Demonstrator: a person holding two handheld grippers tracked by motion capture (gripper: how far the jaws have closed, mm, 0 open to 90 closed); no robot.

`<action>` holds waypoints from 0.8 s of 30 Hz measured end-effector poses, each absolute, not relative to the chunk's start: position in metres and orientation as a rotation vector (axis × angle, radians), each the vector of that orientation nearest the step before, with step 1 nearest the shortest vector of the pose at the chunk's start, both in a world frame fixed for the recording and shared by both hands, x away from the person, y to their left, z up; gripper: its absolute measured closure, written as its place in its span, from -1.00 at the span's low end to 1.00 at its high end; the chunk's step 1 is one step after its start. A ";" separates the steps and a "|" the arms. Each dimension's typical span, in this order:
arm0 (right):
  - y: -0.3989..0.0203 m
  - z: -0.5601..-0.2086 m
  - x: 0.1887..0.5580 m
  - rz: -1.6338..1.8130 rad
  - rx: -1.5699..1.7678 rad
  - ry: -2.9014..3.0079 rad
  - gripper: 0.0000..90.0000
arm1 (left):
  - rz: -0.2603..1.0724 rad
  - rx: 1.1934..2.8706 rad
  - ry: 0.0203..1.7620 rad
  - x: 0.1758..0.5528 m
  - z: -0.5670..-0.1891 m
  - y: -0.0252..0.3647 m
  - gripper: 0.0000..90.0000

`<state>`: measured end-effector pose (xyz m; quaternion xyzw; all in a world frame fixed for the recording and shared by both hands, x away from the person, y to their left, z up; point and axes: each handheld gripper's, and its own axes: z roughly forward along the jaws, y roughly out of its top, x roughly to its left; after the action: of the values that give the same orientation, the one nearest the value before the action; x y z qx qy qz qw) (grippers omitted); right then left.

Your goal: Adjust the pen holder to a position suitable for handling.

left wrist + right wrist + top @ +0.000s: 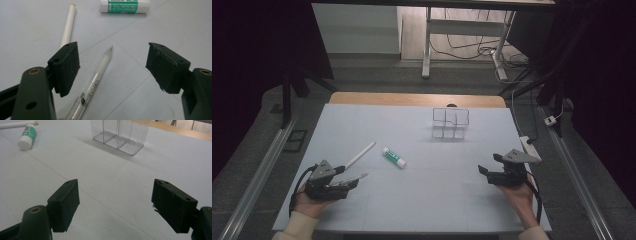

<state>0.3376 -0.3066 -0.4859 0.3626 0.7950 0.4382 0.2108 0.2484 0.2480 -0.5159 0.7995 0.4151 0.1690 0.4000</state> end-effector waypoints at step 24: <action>-0.295 -0.475 0.378 1.205 1.057 2.177 -0.16 | 0.425 2.027 1.051 0.248 -0.517 0.247 -0.42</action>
<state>0.3784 -0.2947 -0.4750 0.3816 0.7861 0.4350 0.2174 0.2481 0.2470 -0.5170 0.8005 0.4152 0.1677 0.3983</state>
